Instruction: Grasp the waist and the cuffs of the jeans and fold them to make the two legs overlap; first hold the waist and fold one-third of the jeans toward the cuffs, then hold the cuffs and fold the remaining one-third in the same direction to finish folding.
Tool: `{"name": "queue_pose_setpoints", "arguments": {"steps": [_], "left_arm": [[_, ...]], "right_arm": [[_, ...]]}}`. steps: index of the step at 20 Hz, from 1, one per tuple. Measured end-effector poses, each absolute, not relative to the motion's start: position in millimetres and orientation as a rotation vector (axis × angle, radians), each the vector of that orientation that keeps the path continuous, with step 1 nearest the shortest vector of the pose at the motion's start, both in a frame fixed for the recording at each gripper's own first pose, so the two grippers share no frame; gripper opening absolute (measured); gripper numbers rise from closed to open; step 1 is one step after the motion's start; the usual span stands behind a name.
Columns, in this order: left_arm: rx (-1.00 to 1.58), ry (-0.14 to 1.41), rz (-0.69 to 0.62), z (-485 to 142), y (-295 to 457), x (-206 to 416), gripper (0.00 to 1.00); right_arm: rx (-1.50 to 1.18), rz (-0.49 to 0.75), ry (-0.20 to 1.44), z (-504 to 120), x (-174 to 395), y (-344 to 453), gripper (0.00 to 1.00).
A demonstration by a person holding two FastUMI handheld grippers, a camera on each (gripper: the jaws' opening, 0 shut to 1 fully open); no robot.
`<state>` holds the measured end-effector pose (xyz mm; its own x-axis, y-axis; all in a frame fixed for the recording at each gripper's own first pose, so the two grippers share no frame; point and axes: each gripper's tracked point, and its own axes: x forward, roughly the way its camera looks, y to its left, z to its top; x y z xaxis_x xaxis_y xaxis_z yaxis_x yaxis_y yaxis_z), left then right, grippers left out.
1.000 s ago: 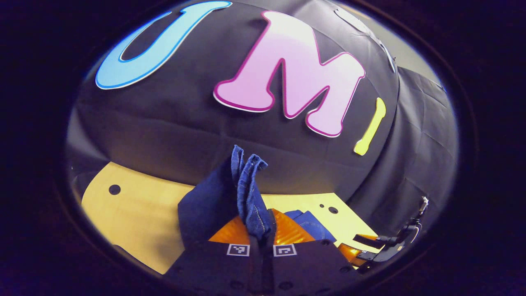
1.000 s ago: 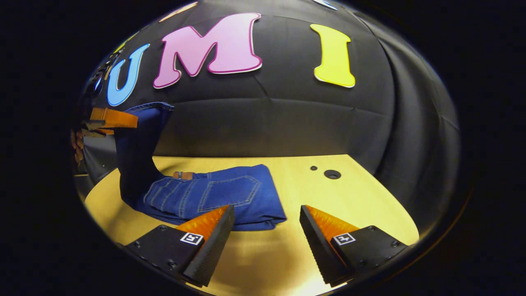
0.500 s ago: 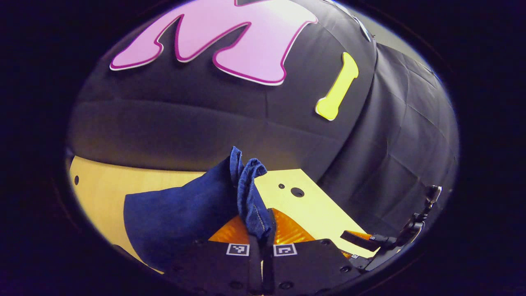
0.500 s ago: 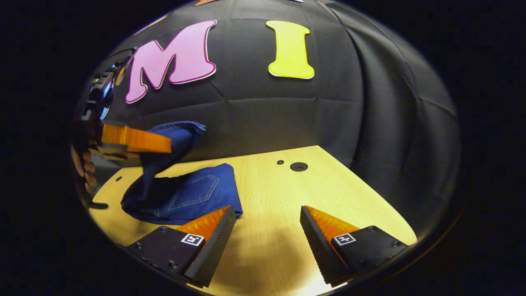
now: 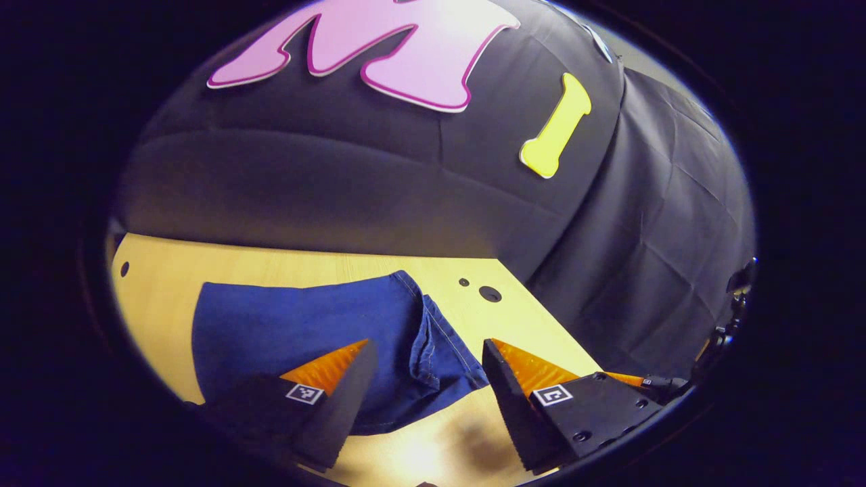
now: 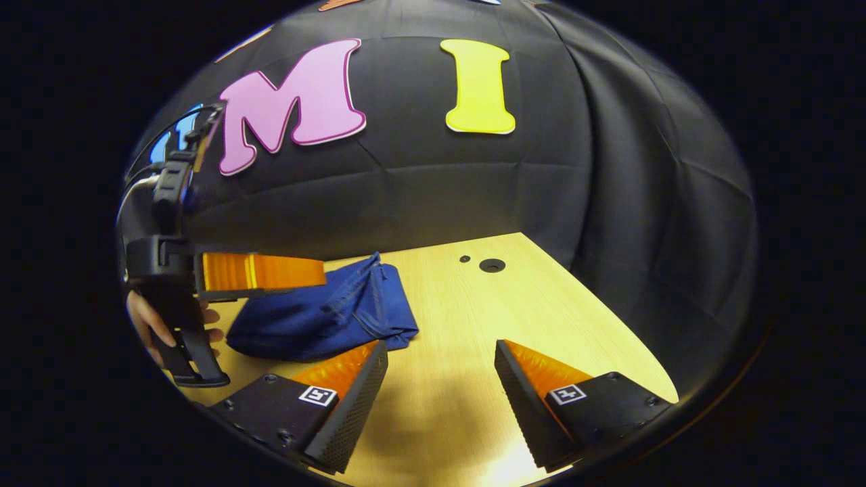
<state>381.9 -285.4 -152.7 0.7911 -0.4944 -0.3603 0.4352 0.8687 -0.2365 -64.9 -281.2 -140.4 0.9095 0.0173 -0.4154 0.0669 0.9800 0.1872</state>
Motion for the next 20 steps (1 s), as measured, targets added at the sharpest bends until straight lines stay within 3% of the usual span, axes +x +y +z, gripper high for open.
{"name": "queue_pose_setpoints", "arguments": {"steps": [7,14,20], "left_arm": [[-0.163,0.214,-0.325,-51,-136,259,0.97],[-0.076,0.033,-0.174,39,-37,136,0.96],[0.029,-0.088,-0.059,72,8,42,0.96]], "right_arm": [[0.169,0.077,0.289,-12,-123,-212,1.0],[0.079,0.131,0.092,98,-209,-172,0.97],[0.023,0.145,0.019,125,-280,-161,0.97]]}}
